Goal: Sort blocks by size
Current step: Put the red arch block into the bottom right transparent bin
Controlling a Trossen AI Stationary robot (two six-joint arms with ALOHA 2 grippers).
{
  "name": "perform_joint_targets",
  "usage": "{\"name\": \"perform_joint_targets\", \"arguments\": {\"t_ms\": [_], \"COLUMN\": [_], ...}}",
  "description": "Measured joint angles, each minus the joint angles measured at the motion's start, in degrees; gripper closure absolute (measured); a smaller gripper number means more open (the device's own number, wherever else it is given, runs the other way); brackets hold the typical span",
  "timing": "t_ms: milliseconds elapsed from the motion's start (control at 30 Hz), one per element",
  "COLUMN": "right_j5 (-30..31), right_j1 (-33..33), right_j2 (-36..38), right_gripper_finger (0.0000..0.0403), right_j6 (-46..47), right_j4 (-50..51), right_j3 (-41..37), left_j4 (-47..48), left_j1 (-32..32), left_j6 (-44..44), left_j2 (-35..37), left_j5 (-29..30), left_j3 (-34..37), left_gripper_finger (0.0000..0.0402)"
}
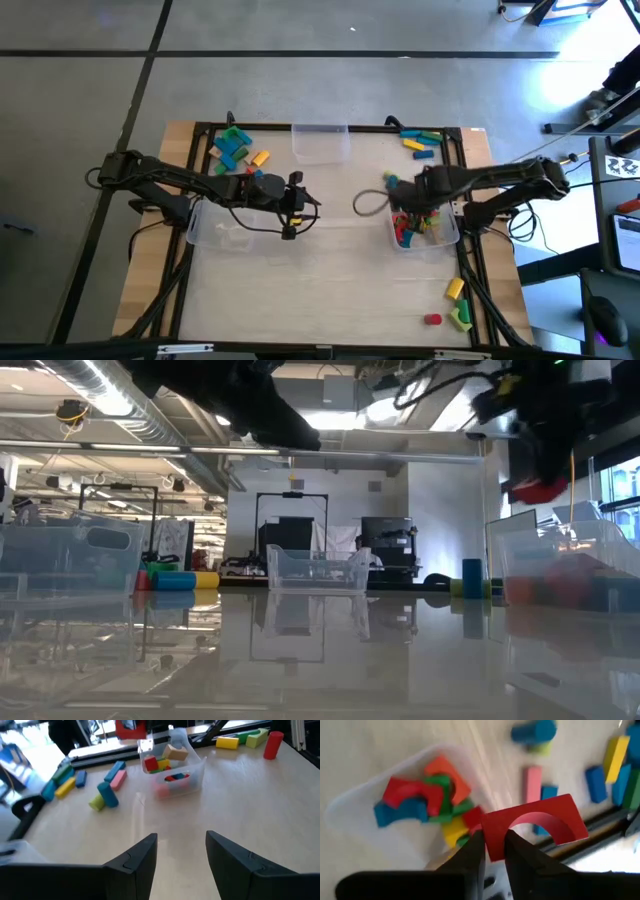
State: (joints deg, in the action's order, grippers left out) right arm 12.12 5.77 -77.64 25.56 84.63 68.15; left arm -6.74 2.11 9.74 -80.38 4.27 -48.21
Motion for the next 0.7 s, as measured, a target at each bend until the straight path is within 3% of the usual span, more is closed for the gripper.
{"name": "perform_joint_targets", "arguments": {"t_ms": [133,367,700], "right_j5": [-0.15,-1.79,-7.69], "right_j1": [6.18,13.41,16.76], "right_j2": [0.93,2.53,2.62], "right_gripper_finger": [0.0343,0.0343,0.0339], "right_j6": [6.42,18.58,28.71], "right_j4": [0.65,1.02,0.64], "right_j3": [-2.85,-10.38,-14.59], "left_j4": [0.26,-1.61,-1.86], "left_j1": [-0.02,-0.61,-0.72], "left_j6": [2.59,-1.27,-2.71], "left_j2": [0.0,0.0,-0.02], "left_j5": [0.0,0.68,0.79], "left_j3": [-0.01,-0.02,-0.02], "left_gripper_finger": [0.0237,0.0238,0.0237]}}
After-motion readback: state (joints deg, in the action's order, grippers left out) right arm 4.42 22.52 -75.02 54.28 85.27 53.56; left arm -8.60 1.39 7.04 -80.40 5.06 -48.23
